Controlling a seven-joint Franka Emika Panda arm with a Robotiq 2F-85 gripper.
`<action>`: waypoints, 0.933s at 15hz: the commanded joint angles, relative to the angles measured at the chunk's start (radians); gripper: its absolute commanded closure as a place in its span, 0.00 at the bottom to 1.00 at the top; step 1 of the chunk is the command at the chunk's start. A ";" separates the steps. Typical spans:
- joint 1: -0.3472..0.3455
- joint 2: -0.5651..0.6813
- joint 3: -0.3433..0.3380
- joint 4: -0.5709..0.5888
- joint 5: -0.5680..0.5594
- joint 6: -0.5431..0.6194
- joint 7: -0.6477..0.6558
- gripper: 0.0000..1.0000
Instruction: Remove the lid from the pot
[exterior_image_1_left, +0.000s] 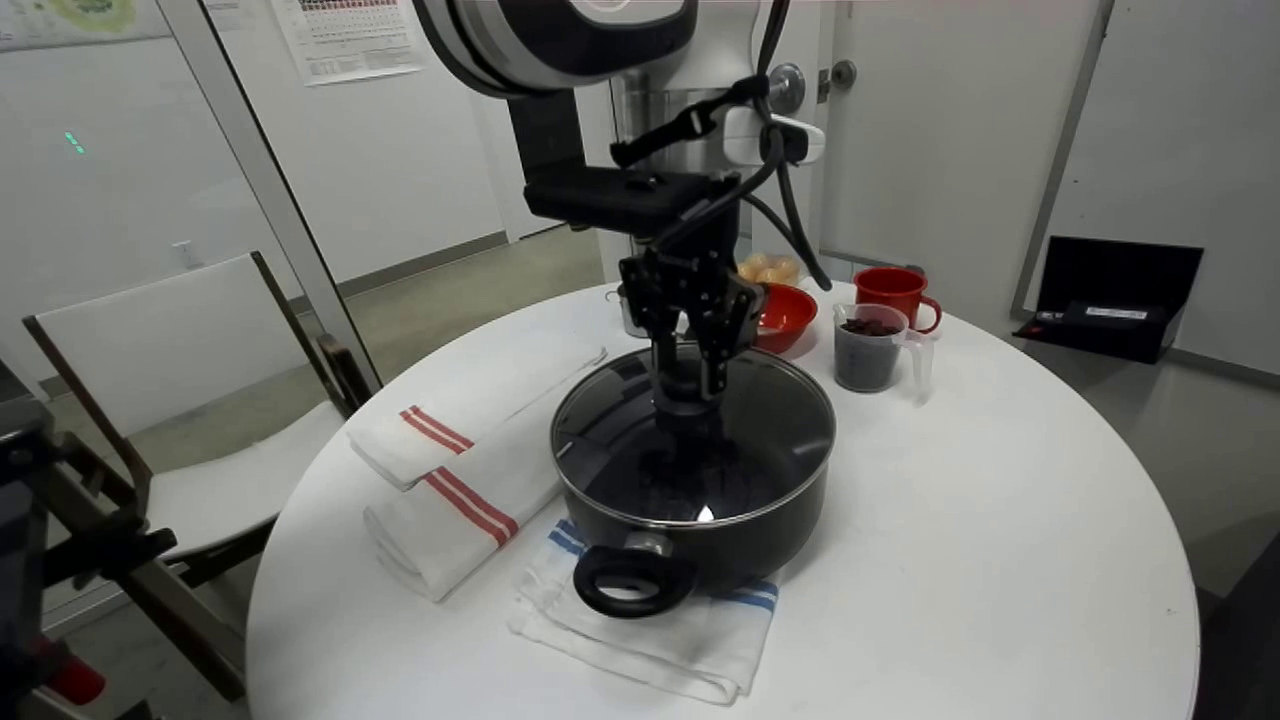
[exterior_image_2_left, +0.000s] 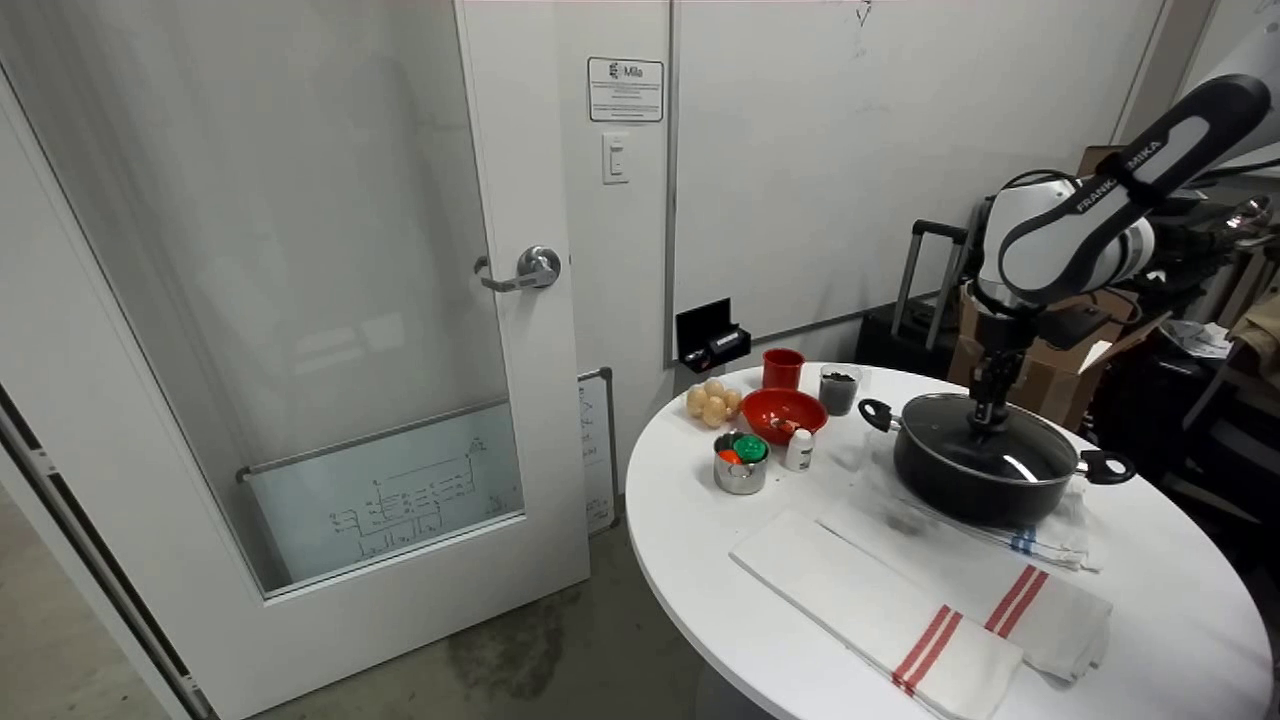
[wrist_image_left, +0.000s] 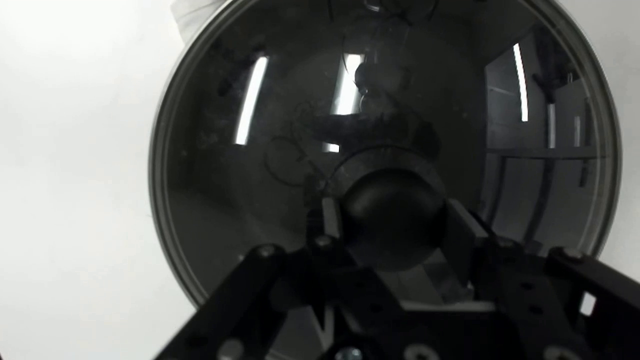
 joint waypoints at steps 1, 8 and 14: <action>-0.019 -0.008 0.010 0.017 -0.010 -0.023 0.013 0.75; 0.011 -0.140 -0.012 -0.092 -0.031 0.013 0.040 0.75; 0.048 -0.241 -0.006 -0.145 -0.059 0.021 0.045 0.75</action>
